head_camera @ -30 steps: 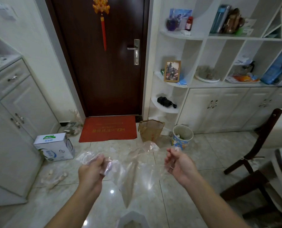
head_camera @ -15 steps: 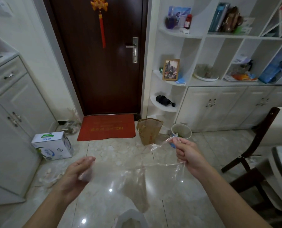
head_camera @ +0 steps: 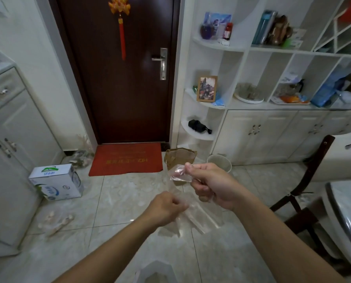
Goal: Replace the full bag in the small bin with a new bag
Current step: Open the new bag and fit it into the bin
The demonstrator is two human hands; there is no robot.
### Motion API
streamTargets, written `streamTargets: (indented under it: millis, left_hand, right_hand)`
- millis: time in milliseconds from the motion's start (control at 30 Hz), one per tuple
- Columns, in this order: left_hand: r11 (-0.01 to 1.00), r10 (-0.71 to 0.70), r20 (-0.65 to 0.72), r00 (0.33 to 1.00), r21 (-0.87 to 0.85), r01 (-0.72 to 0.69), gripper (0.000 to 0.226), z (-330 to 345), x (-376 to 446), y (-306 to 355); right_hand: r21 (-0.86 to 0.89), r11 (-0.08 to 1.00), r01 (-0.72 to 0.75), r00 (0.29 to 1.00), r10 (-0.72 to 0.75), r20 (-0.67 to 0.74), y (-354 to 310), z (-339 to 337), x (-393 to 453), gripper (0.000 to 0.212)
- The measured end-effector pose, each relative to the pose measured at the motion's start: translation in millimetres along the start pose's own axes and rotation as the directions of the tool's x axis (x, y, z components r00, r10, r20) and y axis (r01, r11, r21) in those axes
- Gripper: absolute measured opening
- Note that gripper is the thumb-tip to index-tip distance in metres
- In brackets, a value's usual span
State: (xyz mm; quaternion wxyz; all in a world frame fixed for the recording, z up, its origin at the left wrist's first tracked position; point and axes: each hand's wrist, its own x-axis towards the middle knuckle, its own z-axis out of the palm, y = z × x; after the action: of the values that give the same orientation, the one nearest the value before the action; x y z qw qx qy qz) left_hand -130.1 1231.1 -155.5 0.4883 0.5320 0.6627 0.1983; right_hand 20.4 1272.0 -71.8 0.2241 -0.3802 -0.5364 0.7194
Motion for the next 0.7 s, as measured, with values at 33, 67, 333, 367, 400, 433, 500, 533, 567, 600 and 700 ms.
streamTargets:
  millis: [33,67,333,367,400,433,500,533,567,600,700]
  left_hand:
    - [0.995,0.046,-0.003,0.999,-0.085,-0.046,0.025,0.8,1.3,-1.6]
    - [0.987,0.077,-0.012,0.997,-0.141,-0.078,0.019,0.0,0.8,-3.0]
    - [0.993,-0.039,0.134,0.990,-0.107,0.054,0.018,-12.1,-9.6,-15.4]
    - [0.986,-0.042,0.150,0.988,-0.154,0.066,0.025,-12.7,-10.4,-17.8]
    - [0.976,-0.042,0.162,0.986,-0.205,0.075,0.031,-12.0,-10.8,-19.3]
    - [0.963,-0.046,0.166,0.985,-0.255,0.088,0.034,-10.9,-11.1,-20.2]
    - [0.921,-0.069,0.168,0.983,-0.367,0.127,0.039,-8.1,-12.2,-21.1]
    - [0.898,-0.086,0.161,0.983,-0.415,0.147,0.041,-6.2,-12.3,-22.7]
    - [0.874,-0.105,0.147,0.984,-0.457,0.162,0.041,-4.5,-12.7,-24.1]
    - [0.850,-0.121,0.130,0.984,-0.499,0.170,0.035,-3.3,-13.1,-25.5]
    - [0.781,-0.133,0.065,0.989,-0.607,0.145,0.010,0.5,-13.8,-29.8]
  right_hand:
    - [-0.018,1.000,-0.008,1.000,0.008,0.004,0.1,-3.6,-3.1,0.036]
    - [-0.046,0.999,-0.017,1.000,0.017,0.000,1.4,-7.6,-5.7,0.036]
    - [-0.377,0.925,-0.046,0.852,-0.161,-0.499,27.0,-31.7,5.8,0.012]
    - [-0.400,0.915,-0.059,0.841,-0.170,-0.513,29.6,-31.4,8.2,0.008]
    - [-0.412,0.908,-0.082,0.845,-0.156,-0.511,32.5,-30.2,10.2,0.007]
    - [-0.419,0.901,-0.111,0.857,-0.127,-0.500,36.6,-28.1,11.8,0.016]
    - [-0.499,0.837,-0.225,0.858,-0.072,-0.509,46.8,-22.2,14.4,0.061]
    - [-0.574,0.767,-0.287,0.829,-0.101,-0.550,52.2,-18.1,13.5,0.085]
    - [-0.648,0.695,-0.313,0.786,-0.194,-0.587,56.5,-11.4,10.2,0.098]
    - [-0.704,0.652,-0.282,0.733,-0.327,-0.596,59.4,-2.9,5.9,0.095]
    - [-0.827,0.561,0.031,0.600,-0.673,-0.434,65.2,21.1,-10.1,0.022]
